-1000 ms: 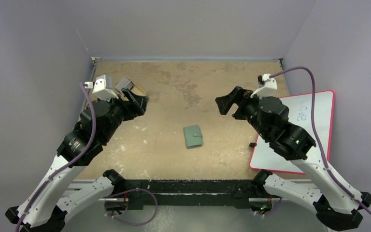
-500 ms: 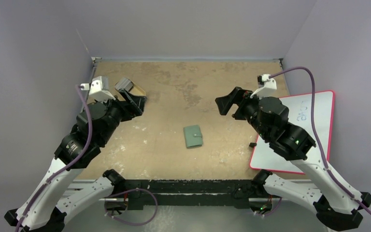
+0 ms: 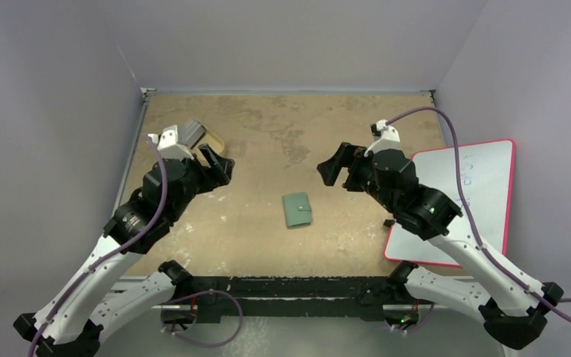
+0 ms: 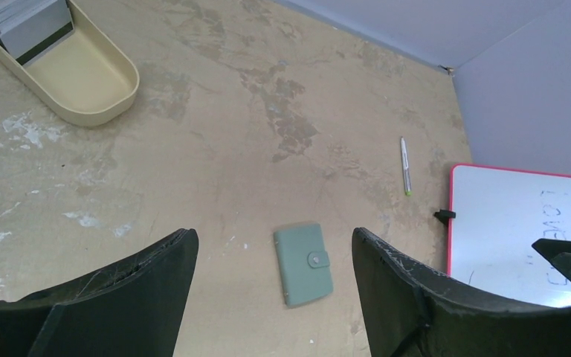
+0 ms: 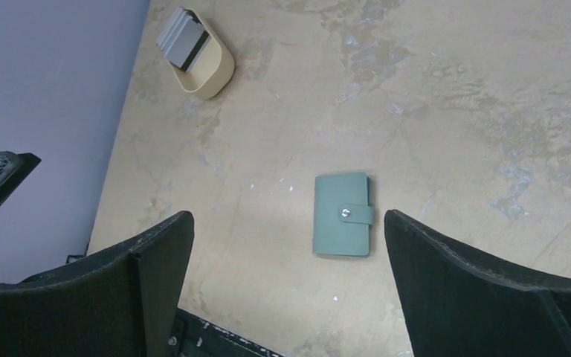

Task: Put the credit cards into the card holder
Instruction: Reset both arms

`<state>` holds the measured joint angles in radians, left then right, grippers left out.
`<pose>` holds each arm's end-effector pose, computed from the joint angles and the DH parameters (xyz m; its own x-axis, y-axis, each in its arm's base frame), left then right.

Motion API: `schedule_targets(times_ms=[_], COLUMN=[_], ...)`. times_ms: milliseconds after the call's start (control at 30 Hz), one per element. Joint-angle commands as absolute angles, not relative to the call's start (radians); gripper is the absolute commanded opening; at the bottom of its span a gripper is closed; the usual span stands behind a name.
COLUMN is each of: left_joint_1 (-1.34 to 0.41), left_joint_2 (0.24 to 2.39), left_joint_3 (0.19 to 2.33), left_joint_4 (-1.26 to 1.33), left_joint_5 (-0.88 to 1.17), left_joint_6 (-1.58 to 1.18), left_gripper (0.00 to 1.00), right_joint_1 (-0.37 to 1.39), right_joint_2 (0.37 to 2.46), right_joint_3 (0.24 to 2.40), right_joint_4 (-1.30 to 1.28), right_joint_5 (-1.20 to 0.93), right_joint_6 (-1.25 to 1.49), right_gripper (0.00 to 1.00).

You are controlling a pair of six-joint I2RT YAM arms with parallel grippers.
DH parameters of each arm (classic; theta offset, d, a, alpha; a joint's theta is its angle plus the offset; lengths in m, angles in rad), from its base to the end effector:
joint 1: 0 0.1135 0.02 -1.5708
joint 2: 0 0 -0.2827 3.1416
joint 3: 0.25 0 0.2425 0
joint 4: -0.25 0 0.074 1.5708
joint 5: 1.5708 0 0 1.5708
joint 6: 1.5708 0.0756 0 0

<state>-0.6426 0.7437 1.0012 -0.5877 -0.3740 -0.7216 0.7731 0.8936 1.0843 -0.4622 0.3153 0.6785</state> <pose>0.1450 -0.0740 0.3759 -0.3806 -0.4832 -0.7884 0.0396 0.8433 -0.5360 0.1615 0.1248 0.3981 -0.4319 0.4122 -0.8022 -0.2299 0.8097 0.5399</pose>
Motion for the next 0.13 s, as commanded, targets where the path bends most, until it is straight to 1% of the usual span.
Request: schedule_targets(times_ms=[0, 100], left_joint_1=[-0.642, -0.643], left_joint_2=[0.739, 0.739], left_joint_3=[1.046, 1.055], left_joint_4=[-0.544, -0.544], left_joint_5=[-0.370, -0.371], left_joint_6=[-0.715, -0.710], left_gripper=[0.76, 0.75], right_joint_1=[0.774, 0.774], right_joint_2=[0.893, 0.872], right_joint_3=[1.154, 1.160], right_joint_4=[-0.427, -0.405], right_joint_5=[0.290, 0.274], right_joint_6=[0.697, 0.679], right_gripper=[0.98, 0.99])
